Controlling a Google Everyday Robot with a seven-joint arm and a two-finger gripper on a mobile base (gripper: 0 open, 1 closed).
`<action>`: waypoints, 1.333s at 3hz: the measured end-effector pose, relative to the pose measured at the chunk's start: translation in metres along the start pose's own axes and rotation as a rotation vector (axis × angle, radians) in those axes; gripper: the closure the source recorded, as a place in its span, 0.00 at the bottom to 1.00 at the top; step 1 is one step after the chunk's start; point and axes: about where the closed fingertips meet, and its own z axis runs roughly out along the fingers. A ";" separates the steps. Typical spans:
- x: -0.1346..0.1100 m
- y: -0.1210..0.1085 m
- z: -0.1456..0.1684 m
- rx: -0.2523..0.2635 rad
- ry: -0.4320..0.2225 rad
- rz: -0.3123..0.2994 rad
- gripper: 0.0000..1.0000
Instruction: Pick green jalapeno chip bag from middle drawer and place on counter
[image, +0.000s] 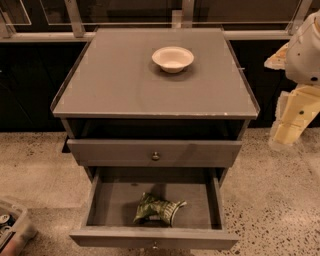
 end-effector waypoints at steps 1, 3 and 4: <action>-0.001 0.000 -0.001 0.009 -0.002 -0.001 0.00; -0.007 0.020 0.057 0.049 -0.090 0.218 0.00; -0.006 0.038 0.114 0.007 -0.172 0.445 0.00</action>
Offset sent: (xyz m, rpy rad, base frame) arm 0.0112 0.0235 -0.0410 0.0960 -0.1688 -0.1807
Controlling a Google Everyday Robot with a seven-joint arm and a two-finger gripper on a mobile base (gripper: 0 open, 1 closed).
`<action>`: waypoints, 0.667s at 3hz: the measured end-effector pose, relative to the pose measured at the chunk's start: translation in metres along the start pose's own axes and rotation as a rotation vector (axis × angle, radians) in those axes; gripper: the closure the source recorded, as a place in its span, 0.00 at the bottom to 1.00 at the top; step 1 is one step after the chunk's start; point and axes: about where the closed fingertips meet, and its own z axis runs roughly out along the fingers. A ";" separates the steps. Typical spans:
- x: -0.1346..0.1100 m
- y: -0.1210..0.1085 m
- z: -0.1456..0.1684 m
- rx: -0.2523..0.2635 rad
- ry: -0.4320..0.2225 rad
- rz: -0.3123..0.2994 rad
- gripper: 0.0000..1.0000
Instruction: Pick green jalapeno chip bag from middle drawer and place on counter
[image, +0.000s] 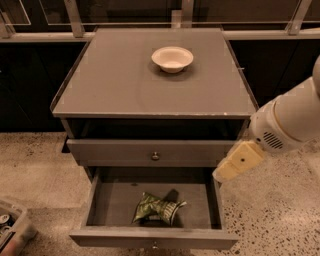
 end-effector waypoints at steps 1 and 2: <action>0.003 -0.008 0.044 -0.023 -0.031 0.112 0.00; 0.002 -0.010 0.046 -0.020 -0.037 0.122 0.00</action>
Offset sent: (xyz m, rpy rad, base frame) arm 0.0168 0.0043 -0.0334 0.0661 0.0228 -0.0748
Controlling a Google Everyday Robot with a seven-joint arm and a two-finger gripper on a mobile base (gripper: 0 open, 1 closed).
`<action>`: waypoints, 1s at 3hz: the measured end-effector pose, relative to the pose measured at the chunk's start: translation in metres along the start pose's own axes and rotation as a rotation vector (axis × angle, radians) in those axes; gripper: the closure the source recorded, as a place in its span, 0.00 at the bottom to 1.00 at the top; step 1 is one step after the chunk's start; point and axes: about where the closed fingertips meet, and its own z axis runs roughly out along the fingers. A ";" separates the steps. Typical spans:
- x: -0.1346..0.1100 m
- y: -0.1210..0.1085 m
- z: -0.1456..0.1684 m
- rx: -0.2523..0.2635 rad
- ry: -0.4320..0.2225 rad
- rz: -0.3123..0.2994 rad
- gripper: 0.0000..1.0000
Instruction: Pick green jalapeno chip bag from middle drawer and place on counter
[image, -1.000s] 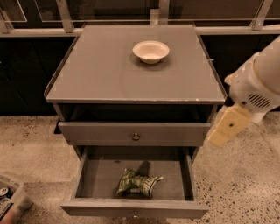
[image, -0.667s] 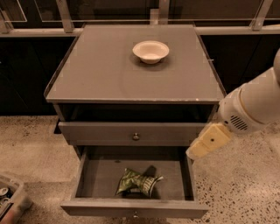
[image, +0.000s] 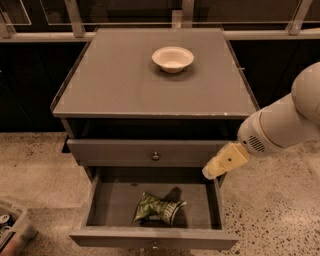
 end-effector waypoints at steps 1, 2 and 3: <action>0.015 0.008 0.022 -0.060 0.030 0.020 0.00; 0.044 0.024 0.060 -0.131 0.044 0.129 0.00; 0.069 0.042 0.091 -0.127 0.029 0.236 0.00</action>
Offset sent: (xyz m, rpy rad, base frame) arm -0.0410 0.0148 -0.1412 0.2002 0.2713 -0.1446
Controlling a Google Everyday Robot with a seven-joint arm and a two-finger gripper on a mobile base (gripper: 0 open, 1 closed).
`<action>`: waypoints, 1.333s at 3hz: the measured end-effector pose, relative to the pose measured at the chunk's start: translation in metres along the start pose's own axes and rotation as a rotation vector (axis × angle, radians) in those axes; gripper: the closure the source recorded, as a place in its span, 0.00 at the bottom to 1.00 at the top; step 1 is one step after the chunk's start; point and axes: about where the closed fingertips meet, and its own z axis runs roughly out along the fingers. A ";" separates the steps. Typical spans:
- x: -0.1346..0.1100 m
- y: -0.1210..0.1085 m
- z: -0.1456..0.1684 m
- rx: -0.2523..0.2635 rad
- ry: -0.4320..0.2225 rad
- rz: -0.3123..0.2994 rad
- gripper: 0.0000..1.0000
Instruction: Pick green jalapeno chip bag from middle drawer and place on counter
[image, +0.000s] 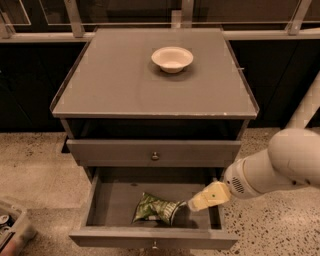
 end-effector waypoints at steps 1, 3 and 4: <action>0.021 0.013 0.030 0.055 -0.025 0.055 0.00; 0.017 0.007 0.034 0.088 -0.071 0.071 0.00; 0.028 0.013 0.060 0.045 -0.062 0.064 0.00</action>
Offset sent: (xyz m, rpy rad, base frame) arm -0.0148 0.0118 -0.0300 -0.0129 -0.0169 -0.0675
